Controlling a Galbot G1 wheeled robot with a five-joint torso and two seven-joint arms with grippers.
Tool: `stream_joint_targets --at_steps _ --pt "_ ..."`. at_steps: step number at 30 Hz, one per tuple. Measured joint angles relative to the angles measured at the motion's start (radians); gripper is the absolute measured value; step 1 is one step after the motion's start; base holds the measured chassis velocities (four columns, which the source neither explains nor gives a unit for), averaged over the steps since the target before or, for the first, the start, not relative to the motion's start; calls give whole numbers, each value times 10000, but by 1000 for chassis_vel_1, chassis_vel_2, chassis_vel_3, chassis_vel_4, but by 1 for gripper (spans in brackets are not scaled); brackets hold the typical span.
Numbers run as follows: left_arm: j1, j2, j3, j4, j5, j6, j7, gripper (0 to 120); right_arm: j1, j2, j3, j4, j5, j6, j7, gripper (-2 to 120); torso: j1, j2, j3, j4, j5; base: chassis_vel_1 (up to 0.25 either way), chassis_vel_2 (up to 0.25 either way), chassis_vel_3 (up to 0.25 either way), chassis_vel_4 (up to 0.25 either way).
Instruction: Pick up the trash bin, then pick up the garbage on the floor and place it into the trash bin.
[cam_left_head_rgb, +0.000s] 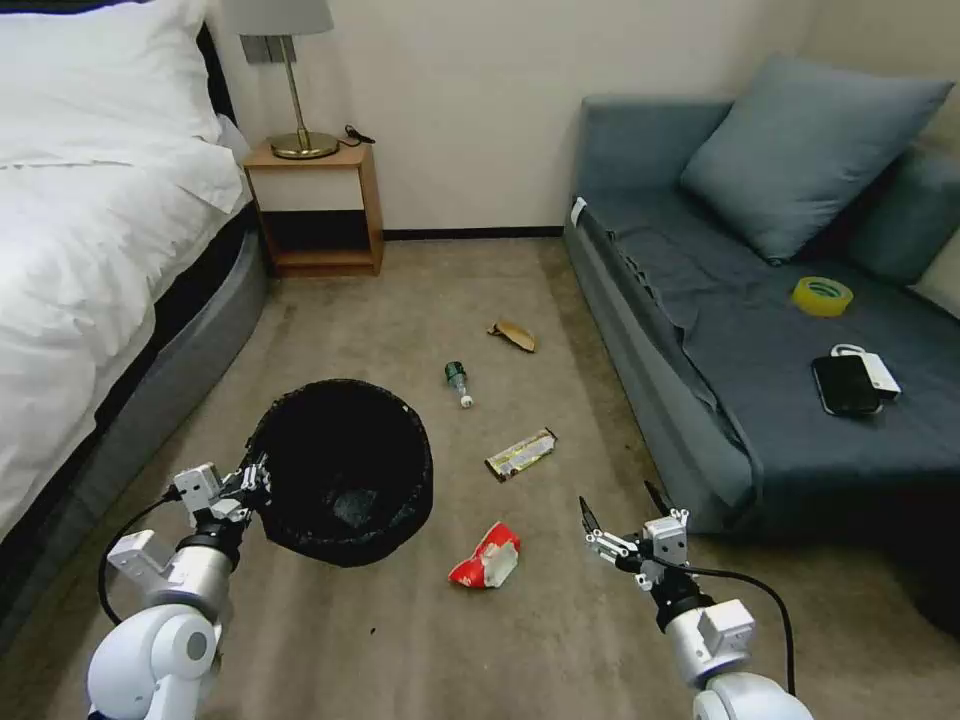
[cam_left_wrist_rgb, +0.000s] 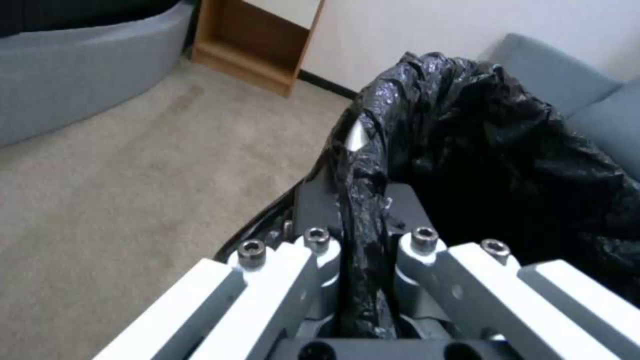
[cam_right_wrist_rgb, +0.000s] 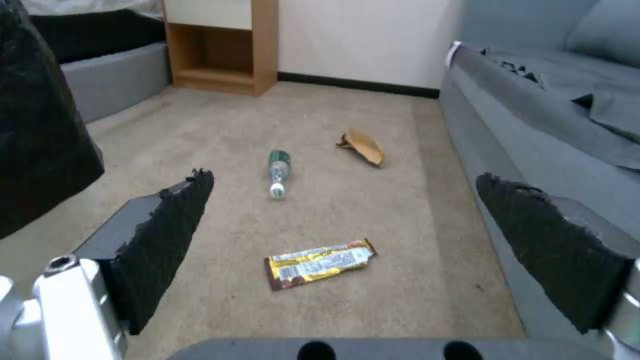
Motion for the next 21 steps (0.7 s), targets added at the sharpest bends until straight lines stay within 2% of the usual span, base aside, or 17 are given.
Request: stream_joint_targets --at_steps 13,21 --pt "-50 4 -101 195 -94 -21 5 5 295 26 -326 -347 83 -113 84 100 -1 0 -1 0 -1 -43 29 36 -34" --pt "-118 91 -247 287 -208 -23 -4 5 1216 -544 -1129 -1109 299 -388 500 100 1 0 0 0 0 -73 73 67 -84"
